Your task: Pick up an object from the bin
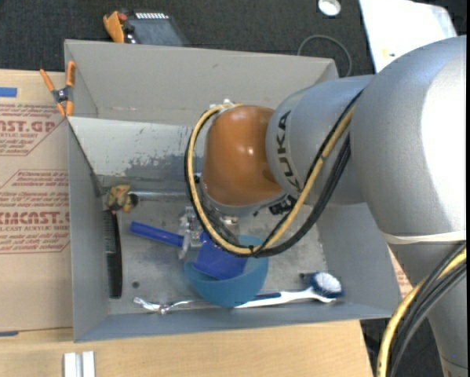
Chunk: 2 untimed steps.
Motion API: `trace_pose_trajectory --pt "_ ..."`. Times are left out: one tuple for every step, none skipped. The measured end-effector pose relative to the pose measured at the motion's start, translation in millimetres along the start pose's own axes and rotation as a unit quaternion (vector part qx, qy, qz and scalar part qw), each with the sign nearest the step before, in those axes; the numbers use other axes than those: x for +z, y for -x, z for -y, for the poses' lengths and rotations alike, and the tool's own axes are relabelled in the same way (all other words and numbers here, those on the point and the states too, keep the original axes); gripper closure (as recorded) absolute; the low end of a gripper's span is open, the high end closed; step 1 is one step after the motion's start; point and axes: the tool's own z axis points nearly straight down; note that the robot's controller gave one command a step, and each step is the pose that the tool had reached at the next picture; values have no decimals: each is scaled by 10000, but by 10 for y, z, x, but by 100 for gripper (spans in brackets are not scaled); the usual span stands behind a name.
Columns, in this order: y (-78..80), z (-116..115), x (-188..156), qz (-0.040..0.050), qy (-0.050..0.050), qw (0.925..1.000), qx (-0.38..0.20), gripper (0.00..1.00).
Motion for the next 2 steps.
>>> trace_pose_trajectory --pt "-130 193 -475 -71 -9 9999 121 100" --pt "-121 -103 -1243 -69 -13 9999 94 100"
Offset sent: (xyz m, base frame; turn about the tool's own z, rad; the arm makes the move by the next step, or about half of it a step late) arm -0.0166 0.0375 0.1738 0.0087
